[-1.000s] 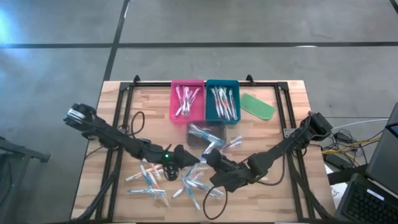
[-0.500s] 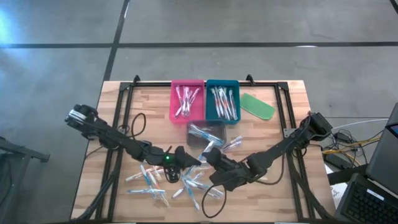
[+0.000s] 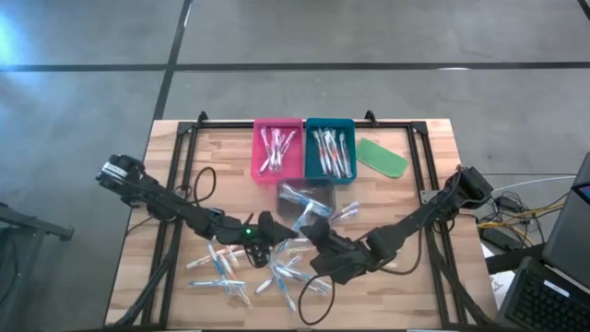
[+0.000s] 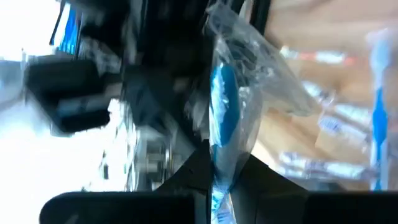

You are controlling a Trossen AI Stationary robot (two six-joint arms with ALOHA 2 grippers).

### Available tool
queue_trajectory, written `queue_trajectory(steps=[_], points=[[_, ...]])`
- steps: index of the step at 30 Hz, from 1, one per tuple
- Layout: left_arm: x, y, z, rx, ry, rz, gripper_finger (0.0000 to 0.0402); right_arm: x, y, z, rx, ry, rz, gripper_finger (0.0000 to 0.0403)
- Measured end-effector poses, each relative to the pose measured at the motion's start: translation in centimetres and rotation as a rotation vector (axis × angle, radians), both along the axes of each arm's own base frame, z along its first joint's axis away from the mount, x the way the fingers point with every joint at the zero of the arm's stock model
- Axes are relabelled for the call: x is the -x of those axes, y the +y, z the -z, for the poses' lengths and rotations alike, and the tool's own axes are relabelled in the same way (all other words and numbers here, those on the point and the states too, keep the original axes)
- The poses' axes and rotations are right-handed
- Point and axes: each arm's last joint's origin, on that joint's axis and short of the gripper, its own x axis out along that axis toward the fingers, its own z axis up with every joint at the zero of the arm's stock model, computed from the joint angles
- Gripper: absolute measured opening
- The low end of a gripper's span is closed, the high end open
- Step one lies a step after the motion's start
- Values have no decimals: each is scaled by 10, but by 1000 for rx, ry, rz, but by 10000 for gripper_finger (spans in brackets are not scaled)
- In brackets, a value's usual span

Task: Pick & Place Toothbrushes
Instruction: Put the blue toothbrush into the transparent gray bin

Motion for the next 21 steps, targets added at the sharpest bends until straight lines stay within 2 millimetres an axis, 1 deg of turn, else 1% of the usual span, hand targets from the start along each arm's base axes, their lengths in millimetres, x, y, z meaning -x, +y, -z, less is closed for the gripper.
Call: queue_trajectory(steps=[3, 6, 11, 14, 17, 19, 21], points=[[-1, 2, -3, 97, -17, -93, 30, 5, 1, 0, -72, -18, 35, 99], [-3, 5, -10, 243, -64, -242, 30, 17, -2, -1, -178, -26, 115, 126], [-8, 9, -23, 219, -76, -448, 30, 45, -15, -4, -444, -139, 403, 154], [-15, 10, -37, 194, -49, -536, 30, 66, -28, -8, -578, -220, 609, 161], [-23, 14, -54, 182, 33, -612, 30, 89, -42, -14, -662, -290, 819, 160], [-26, 20, -68, 216, 96, -652, 30, 104, -51, -21, -690, -328, 930, 156], [-29, 28, -84, 287, 164, -673, 30, 116, -58, -25, -682, -342, 1008, 150]])
